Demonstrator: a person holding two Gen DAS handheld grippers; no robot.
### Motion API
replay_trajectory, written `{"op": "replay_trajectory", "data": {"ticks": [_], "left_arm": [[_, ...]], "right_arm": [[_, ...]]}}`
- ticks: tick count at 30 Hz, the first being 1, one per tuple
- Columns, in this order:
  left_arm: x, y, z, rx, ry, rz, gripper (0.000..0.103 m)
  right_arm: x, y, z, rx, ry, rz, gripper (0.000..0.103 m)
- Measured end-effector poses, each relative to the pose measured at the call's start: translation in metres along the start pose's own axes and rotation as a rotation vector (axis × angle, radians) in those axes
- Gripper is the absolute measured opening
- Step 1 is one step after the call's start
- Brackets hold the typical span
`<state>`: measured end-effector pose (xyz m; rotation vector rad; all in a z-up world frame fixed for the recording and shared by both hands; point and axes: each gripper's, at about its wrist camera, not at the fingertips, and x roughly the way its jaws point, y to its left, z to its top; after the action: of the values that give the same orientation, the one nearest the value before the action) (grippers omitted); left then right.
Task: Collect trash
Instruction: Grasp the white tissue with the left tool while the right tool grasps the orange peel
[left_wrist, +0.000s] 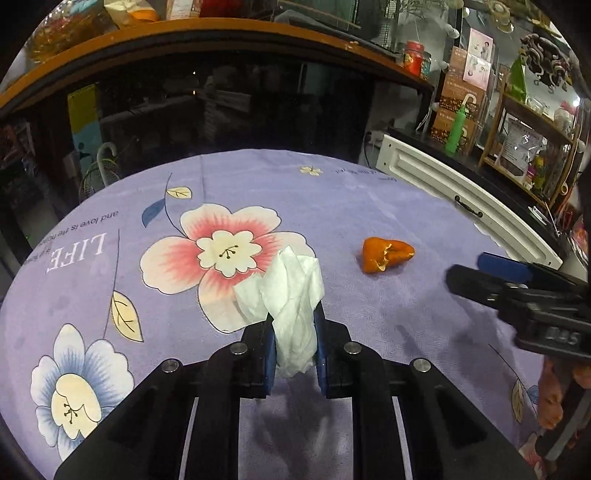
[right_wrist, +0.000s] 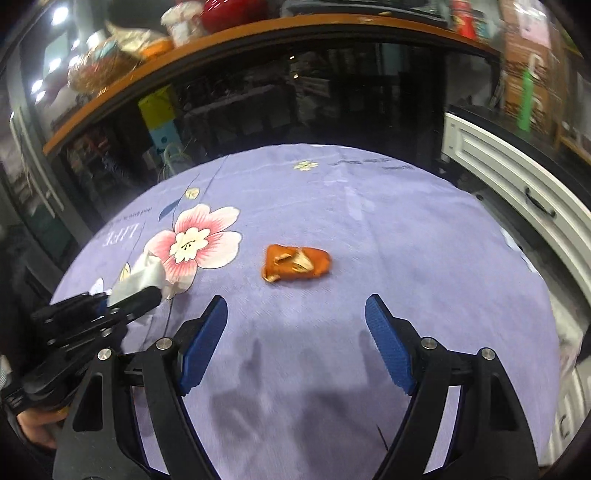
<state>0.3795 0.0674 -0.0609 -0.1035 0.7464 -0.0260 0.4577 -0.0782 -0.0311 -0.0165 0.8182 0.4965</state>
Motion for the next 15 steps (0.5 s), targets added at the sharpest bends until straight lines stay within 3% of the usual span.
{"op": "replay_trajectory", "data": {"ticks": [13,15], "left_arm": [[-0.003,0.004,0.002,-0.001,-0.036,-0.011,0.017],[-0.002,0.006,0.002,-0.005,-0.032,-0.014,0.017]], "right_arm": [[0.083,0.012,0.024,-0.105,0.110,-0.101,0.076],[0.086,0.012,0.022,-0.103,0.116,-0.103,0.062]]}}
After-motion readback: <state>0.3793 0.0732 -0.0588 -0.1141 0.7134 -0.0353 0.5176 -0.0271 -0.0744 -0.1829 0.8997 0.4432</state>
